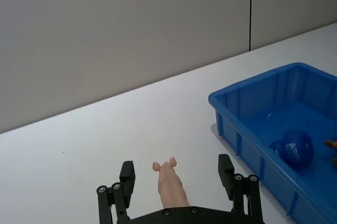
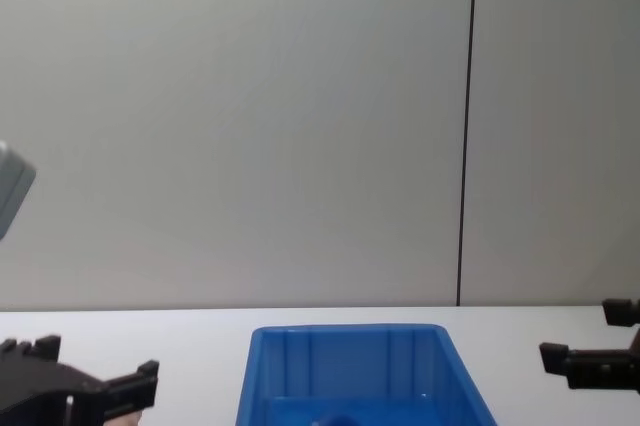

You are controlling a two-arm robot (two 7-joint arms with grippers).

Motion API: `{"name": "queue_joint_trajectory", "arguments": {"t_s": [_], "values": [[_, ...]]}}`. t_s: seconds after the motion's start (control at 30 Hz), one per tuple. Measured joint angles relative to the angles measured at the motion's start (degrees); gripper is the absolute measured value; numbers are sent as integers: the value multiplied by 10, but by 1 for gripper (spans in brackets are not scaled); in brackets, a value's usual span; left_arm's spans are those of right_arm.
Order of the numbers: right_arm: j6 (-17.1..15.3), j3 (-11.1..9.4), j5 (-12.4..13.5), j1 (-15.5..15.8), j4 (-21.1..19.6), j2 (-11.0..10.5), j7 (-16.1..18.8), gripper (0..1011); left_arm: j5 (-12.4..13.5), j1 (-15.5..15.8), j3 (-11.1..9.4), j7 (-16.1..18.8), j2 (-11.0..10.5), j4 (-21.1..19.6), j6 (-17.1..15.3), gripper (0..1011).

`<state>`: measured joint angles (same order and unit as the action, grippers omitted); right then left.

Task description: Pick up the two dolls from the table and place them into the box.

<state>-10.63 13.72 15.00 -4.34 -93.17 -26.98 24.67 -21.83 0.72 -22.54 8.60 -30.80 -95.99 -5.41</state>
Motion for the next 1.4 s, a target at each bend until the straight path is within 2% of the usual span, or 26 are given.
{"name": "queue_joint_trajectory", "arguments": {"t_s": [0.37, 0.73, 0.83, 1.13, 1.17, 1.2, 1.27, 1.3, 1.37, 1.4], "values": [[0, 0, 0, 1, 0, -1, 0, 1001, -34, 2, 7, -33, 6, 53, 13, 1001], [0, 0, 0, 1, 0, -1, 0, 1001, -47, 19, 11, -77, 19, 110, 23, 1001], [0, 0, 0, 1, 0, -1, 0, 1001, -47, 26, 12, -89, 23, 124, 24, 962], [0, 0, 0, 1, 0, -1, 0, 1001, -41, 45, 13, -119, 35, 162, 30, 709], [0, 0, 0, 1, 0, -1, 0, 1001, -40, 47, 14, -121, 36, 165, 30, 709], [0, 0, 0, 1, 0, -1, 0, 1001, -38, 49, 14, -126, 38, 170, 31, 651], [0, 0, 0, 1, 0, -1, 0, 1001, -37, 52, 14, -129, 40, 174, 31, 617], [0, 0, 0, 1, 0, -1, 0, 1001, -36, 55, 14, -133, 41, 179, 32, 558], [0, 0, 0, 1, 0, -1, 0, 1001, -34, 57, 15, -136, 42, 182, 33, 511], [0, 0, 0, 1, 0, -1, 0, 1001, -33, 59, 15, -139, 43, 185, 33, 450]]}}
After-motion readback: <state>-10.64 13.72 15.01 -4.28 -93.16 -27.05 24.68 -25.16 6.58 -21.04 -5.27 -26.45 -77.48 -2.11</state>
